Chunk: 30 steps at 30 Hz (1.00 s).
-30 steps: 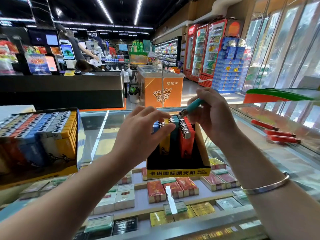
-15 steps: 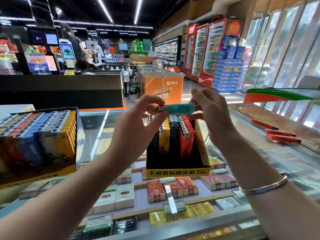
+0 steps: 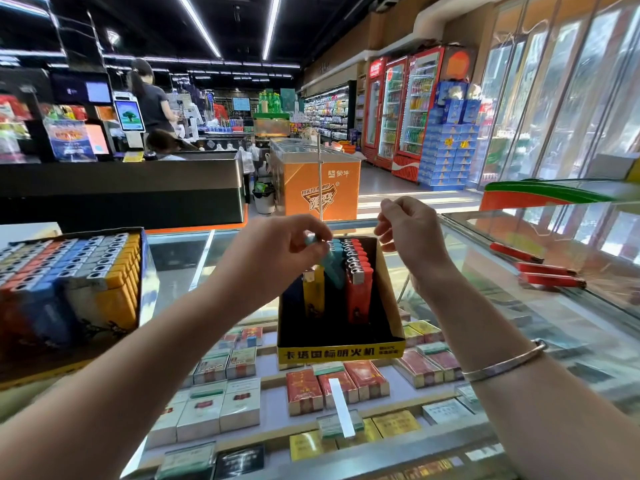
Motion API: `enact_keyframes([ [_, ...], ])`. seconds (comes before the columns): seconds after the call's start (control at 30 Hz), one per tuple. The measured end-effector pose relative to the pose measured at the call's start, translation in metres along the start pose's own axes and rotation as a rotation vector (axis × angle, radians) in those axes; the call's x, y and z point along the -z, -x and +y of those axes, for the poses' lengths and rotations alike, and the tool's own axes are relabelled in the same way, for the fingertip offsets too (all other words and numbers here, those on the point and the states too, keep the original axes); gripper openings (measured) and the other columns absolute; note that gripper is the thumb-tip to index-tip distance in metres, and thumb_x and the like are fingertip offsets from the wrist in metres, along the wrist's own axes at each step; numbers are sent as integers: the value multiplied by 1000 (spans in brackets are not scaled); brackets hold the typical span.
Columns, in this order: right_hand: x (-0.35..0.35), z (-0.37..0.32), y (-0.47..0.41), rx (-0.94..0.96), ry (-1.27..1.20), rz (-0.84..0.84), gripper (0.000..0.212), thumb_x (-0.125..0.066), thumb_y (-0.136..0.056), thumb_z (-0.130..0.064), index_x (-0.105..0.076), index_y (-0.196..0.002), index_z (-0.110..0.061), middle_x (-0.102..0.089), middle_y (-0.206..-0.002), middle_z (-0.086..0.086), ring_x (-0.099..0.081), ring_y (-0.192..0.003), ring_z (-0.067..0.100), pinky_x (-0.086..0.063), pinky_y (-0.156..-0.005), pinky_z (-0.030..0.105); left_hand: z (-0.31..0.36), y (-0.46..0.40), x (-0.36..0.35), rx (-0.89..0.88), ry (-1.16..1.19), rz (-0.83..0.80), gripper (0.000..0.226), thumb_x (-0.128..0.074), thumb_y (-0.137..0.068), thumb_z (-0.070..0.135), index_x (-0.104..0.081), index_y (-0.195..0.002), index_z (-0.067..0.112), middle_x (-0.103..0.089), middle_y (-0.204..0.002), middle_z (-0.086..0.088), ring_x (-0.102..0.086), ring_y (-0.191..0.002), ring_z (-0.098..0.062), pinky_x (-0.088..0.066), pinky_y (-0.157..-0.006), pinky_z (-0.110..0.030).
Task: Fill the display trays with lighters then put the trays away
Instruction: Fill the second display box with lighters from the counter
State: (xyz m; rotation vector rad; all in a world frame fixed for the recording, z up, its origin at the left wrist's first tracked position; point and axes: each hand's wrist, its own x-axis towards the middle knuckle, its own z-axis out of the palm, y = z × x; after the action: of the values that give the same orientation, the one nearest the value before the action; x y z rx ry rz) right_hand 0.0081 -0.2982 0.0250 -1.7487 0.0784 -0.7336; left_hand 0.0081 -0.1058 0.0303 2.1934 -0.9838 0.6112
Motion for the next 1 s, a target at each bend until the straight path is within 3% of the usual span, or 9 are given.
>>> enact_keyframes([
  [0.13,1,-1,-1,-1,-16,0,30,-47,-95,-22,-53,-66,-15,-56,-62,4,-50,-58,16,-43,-58,32,-2,-10,8,158,219,-219,22,-70,-78,15,-65,-94,30,-68,-69,10,-64,-65,-8,-54,-71,-26],
  [0.3,0,-1,-1,12,-5,-5,30,-46,-95,-22,-53,-67,-14,-56,-64,4,-51,-59,16,-43,-60,33,0,-14,10,46,-103,-29,16,-67,-78,34,-69,-93,29,-59,-64,14,-55,-54,-6,-49,-52,-27],
  [0.37,0,0,-2,9,12,-11,30,-46,-95,-23,-53,-68,-14,-57,-65,5,-51,-60,15,-43,-61,33,2,-17,8,-9,-186,26,18,-67,-78,36,-71,-93,26,-58,-75,15,-51,-59,-3,-48,-56,-28],
  [0.53,0,4,-3,-35,70,-58,27,-48,-94,-24,-56,-71,-10,-58,-73,8,-50,-67,18,-42,-66,36,10,-26,-8,-17,-231,-23,22,-70,-78,30,-72,-97,19,-70,-89,4,-59,-71,-7,-49,-69,-25],
  [0.67,0,5,-4,-40,66,-67,27,-48,-94,-24,-56,-74,-8,-57,-75,10,-50,-66,18,-42,-60,33,9,-29,-18,1,-334,-73,21,-70,-78,35,-71,-94,21,-70,-88,4,-59,-74,-11,-49,-67,-28],
  [0.87,0,6,-4,-33,79,-77,28,-46,-95,-25,-55,-72,-12,-57,-74,6,-51,-66,16,-43,-60,32,9,-27,-21,-54,-443,-60,17,-68,-79,41,-71,-91,28,-65,-97,11,-55,-93,-12,-36,-61,-23],
  [1.0,-1,6,-5,-22,69,-72,28,-47,-94,-24,-55,-70,-14,-57,-71,4,-50,-62,15,-42,-55,27,10,-25,-23,-9,-459,-89,15,-62,-84,42,-70,-91,31,-61,-96,13,-49,-92,-10,-27,-54,-19],
])
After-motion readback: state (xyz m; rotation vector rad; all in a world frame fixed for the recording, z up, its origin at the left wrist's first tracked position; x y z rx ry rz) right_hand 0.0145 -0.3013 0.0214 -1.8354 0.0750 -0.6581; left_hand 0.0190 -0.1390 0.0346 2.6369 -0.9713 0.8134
